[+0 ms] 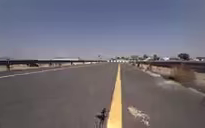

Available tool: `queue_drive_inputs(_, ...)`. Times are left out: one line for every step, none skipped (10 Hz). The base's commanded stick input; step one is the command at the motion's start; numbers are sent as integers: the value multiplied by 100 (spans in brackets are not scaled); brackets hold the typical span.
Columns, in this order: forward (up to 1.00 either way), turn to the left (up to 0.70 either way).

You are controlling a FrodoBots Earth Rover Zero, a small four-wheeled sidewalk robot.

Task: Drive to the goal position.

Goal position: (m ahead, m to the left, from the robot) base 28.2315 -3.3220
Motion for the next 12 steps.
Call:
queue_drive_inputs(100, -1)
queue_drive_inputs(100, -1)
queue_drive_inputs(100, -1)
queue_drive_inputs(100, -1)
queue_drive_inputs(100, -1)
queue_drive_inputs(100, -1)
queue_drive_inputs(100, -1)
queue_drive_inputs(100, -1)
queue_drive_inputs(100, -1)
queue_drive_inputs(100, -20)
queue_drive_inputs(100, -41)
queue_drive_inputs(100, -34)
